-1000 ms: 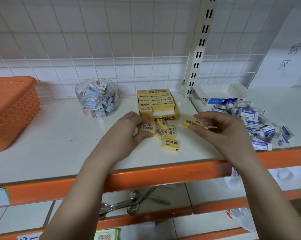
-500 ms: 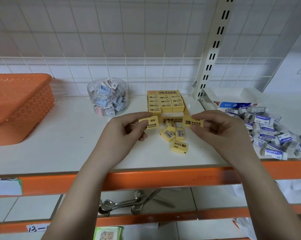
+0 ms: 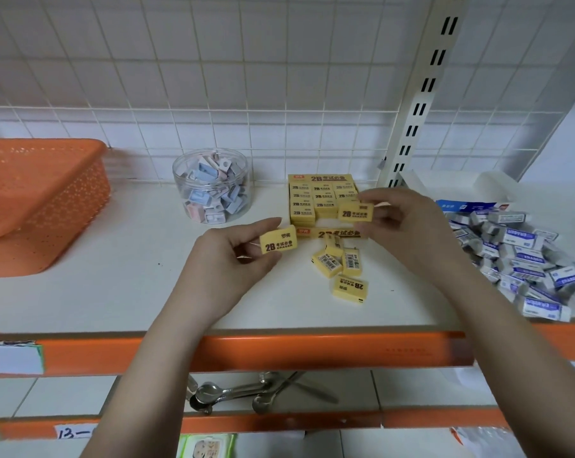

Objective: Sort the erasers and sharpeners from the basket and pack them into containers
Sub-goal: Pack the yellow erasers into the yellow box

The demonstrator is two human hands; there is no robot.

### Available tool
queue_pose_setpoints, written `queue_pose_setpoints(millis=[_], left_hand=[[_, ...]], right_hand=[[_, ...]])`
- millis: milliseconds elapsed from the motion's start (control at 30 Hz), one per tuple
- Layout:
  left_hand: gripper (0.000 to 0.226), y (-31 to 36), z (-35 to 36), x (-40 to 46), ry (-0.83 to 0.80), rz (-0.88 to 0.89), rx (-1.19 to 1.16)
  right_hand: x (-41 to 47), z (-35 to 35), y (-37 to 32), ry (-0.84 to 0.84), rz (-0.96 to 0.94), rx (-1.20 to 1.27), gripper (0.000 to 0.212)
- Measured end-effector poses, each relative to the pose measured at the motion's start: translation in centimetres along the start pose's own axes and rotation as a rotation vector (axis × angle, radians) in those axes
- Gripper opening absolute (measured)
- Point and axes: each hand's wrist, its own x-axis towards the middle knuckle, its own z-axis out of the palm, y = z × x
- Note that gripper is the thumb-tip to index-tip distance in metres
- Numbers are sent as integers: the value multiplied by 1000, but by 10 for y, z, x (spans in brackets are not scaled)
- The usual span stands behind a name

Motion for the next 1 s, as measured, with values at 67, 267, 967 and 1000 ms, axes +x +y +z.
queue_pose_setpoints(millis=[67,267,967,1000], left_hand=[[44,-2,2,2,24,11,72],[35,-4,4,6,93,47,131],[28,-9,3,19,255,177,186],[28,-8,3,20,256,158,182]], right_hand=[[21,5,6,-43,16,-137,32],[59,26,25,-211,35,-335,28],[76,46,32,-230,183,-325,21],[77,47,31,-227,186,-336,20]])
